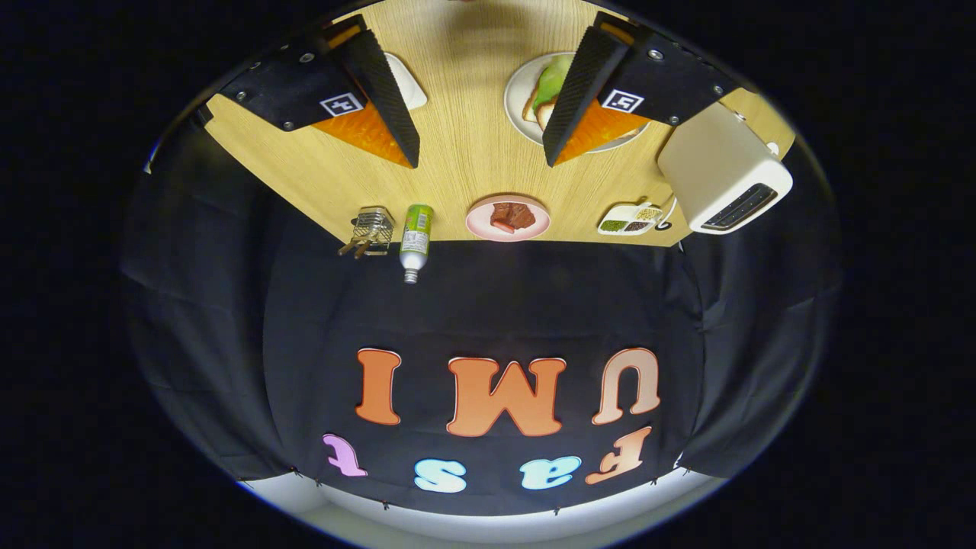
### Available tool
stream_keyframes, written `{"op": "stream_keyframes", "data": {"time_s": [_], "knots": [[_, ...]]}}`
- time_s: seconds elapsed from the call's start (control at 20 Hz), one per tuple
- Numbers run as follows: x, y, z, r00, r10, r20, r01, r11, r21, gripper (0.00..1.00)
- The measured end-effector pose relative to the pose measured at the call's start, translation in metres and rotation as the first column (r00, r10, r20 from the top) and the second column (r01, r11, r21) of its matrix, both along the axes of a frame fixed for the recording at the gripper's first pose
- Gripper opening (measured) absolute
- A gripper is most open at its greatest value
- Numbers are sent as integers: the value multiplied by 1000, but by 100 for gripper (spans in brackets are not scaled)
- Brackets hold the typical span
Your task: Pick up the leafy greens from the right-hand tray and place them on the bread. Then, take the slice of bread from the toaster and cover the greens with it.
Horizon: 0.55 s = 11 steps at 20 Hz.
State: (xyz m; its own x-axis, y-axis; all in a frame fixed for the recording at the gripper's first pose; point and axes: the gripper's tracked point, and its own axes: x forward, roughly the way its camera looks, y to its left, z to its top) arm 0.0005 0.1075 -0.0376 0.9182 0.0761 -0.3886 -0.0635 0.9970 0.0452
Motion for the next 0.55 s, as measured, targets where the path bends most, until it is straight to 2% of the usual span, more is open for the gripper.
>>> {"op": "stream_keyframes", "data": {"time_s": [0.55], "knots": [[-2, -27, -5, 998, -60, 22, 59, 998, 19, 97]]}}
